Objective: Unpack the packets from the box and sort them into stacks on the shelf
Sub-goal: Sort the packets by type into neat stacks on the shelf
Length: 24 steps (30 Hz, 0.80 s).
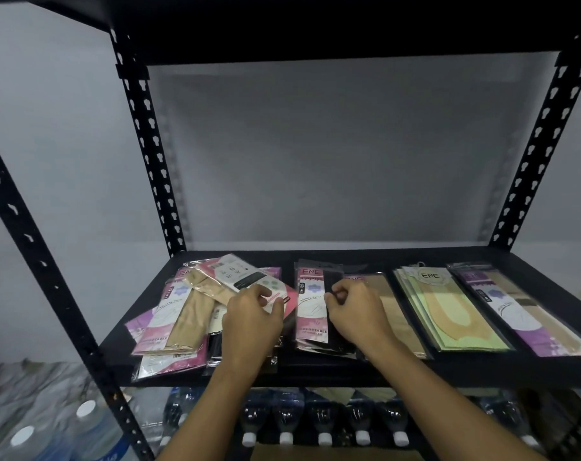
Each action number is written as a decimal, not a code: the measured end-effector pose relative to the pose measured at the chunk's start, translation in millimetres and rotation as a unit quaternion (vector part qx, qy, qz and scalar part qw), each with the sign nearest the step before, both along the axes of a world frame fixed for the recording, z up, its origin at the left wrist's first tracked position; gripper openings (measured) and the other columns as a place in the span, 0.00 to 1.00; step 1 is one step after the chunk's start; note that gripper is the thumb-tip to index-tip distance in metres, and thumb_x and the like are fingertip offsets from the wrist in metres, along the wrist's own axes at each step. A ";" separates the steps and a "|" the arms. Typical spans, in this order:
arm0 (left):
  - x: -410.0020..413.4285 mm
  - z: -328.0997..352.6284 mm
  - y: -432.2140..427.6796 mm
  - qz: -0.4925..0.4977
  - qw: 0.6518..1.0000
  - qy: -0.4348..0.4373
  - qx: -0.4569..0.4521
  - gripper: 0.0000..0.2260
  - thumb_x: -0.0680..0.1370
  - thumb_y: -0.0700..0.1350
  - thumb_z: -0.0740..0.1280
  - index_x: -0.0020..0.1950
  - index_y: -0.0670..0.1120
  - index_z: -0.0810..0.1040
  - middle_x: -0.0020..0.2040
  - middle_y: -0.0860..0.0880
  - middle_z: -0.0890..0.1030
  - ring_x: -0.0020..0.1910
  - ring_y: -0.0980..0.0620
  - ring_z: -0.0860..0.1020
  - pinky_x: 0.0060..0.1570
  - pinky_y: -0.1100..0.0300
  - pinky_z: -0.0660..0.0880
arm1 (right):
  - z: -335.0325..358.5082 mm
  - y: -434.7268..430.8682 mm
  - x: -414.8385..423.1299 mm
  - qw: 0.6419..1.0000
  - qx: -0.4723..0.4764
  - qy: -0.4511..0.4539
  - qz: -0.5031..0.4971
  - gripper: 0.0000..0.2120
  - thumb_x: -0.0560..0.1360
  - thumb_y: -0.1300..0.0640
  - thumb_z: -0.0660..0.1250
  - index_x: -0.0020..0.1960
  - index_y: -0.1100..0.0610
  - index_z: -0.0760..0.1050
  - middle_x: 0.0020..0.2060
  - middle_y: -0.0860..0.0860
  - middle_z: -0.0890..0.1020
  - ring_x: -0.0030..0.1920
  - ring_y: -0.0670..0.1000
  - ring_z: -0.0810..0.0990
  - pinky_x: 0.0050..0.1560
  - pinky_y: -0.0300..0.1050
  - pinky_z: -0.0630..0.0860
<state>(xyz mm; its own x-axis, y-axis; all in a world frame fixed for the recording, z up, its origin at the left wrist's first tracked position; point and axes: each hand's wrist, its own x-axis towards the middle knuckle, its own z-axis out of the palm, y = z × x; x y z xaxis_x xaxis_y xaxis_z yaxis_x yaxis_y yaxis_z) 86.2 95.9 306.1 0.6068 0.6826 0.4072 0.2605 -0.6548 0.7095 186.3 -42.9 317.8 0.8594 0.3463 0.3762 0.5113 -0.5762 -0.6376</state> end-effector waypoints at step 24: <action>-49.4 -3.8 85.5 0.038 0.997 0.013 -0.063 0.15 0.75 0.47 0.70 0.59 0.48 0.73 0.56 0.50 0.77 0.55 0.52 0.75 0.53 0.61 0.70 | -0.2 118.9 -30.0 0.959 -0.246 -0.033 0.139 0.24 0.71 0.46 0.68 0.64 0.53 0.72 0.63 0.52 0.74 0.63 0.55 0.67 0.65 0.55 0.65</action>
<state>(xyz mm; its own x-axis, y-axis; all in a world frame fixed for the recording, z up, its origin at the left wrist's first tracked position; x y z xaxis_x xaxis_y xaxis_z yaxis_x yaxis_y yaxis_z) 36.8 181.4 302.3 0.5602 0.7719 0.3007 0.3257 -0.5390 0.7768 156.2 76.0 317.5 0.6883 0.7078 0.1590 0.7184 -0.6346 -0.2848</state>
